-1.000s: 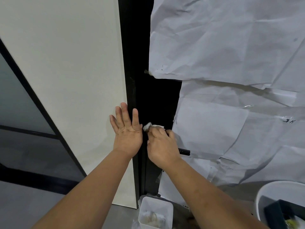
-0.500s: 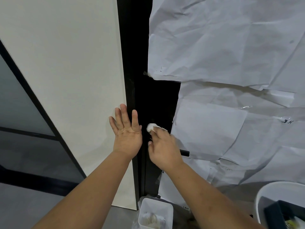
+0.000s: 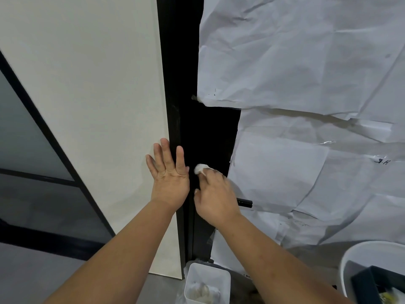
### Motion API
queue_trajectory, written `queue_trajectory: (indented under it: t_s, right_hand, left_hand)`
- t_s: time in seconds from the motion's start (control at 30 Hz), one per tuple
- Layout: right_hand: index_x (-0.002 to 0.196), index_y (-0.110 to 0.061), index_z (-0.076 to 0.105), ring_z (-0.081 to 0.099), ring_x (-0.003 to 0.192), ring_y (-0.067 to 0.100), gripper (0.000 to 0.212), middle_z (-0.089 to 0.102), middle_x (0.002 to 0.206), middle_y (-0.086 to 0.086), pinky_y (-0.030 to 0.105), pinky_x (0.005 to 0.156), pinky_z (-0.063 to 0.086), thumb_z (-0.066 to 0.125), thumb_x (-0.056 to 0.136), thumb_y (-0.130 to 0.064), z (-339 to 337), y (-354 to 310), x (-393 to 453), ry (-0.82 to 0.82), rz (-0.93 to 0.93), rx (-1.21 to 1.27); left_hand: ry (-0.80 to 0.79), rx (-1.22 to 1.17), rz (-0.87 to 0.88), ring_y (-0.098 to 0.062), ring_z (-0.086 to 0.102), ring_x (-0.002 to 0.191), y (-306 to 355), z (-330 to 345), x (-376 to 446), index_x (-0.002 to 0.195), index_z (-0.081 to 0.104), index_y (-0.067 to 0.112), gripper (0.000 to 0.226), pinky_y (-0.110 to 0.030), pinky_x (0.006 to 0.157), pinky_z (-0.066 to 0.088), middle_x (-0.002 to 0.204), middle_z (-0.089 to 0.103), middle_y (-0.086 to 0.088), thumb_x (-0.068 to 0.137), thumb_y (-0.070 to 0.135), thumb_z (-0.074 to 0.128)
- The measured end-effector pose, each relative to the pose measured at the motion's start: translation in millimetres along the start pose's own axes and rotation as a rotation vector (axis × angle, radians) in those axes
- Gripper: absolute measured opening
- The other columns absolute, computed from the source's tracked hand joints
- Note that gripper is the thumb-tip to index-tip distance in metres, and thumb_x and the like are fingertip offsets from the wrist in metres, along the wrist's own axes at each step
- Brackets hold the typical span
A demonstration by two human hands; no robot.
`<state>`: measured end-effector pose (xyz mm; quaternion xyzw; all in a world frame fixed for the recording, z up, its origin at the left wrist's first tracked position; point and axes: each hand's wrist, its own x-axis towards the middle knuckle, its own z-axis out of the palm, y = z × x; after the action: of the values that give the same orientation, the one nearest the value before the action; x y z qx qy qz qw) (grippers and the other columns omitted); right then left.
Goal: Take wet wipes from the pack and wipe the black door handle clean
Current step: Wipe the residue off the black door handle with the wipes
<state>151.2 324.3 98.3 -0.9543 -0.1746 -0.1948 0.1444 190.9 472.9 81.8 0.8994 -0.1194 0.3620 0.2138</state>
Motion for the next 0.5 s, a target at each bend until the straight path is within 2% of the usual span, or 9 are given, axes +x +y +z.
queue_trajectory:
  t_s: [0.1,0.2,0.3,0.5]
  right_hand:
    - [0.122,-0.010,0.056,0.044,0.121,0.018,0.041,0.048,0.127,0.000,0.035,0.106,0.039,0.053,0.086,-0.027,1,0,2,-0.027,-0.086,-0.028]
    - [0.132,-0.009,0.050,0.046,0.116,0.019,0.047,0.045,0.128,0.003,0.031,0.100,0.042,0.051,0.090,-0.030,1,6,-5,-0.006,0.041,0.027]
    - [0.132,-0.006,0.050,0.049,0.107,0.019,0.049,0.044,0.125,0.005,0.031,0.092,0.045,0.048,0.092,-0.033,1,6,-10,0.011,0.151,0.052]
    - [0.119,-0.008,0.059,0.046,0.117,0.020,0.041,0.049,0.125,0.000,0.038,0.101,0.041,0.051,0.086,-0.032,-1,-2,4,-0.028,-0.086,-0.057]
  left_hand:
    - [0.004,0.008,0.009,-0.044,-0.026,0.142,0,0,0,0.149,-0.030,0.020,0.086,-0.073,0.110,-0.004,0.153,-0.038,-0.018,0.099,0.023,0.040]
    - [0.024,0.014,0.013,-0.044,-0.027,0.142,0,-1,0,0.149,-0.030,0.020,0.089,-0.071,0.111,-0.006,0.153,-0.038,-0.017,0.098,0.021,0.043]
    - [0.029,0.016,0.009,-0.045,-0.026,0.143,0,0,0,0.149,-0.029,0.020,0.089,-0.070,0.111,-0.006,0.153,-0.037,-0.018,0.098,0.020,0.044]
    - [0.035,0.019,0.017,-0.042,-0.028,0.142,0,-1,0,0.149,-0.029,0.020,0.088,-0.070,0.111,-0.007,0.153,-0.038,-0.017,0.097,0.021,0.043]
